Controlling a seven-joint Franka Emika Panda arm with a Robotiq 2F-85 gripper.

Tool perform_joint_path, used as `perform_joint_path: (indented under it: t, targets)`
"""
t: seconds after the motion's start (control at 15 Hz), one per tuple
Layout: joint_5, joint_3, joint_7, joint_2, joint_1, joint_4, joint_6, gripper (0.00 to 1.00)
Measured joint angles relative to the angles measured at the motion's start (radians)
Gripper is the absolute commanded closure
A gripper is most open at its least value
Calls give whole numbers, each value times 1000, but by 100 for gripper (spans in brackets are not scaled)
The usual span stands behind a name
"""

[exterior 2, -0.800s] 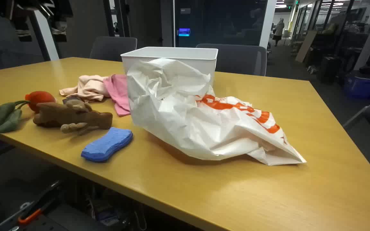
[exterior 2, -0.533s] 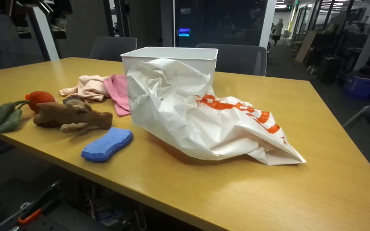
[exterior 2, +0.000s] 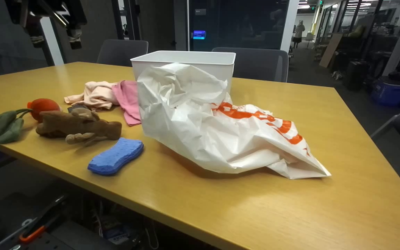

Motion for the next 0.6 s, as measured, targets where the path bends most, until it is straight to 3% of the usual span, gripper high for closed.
perform_joint_path:
  t: [0.6]
  targets:
    - [-34, 23, -89, 332, 33, 7, 492, 0]
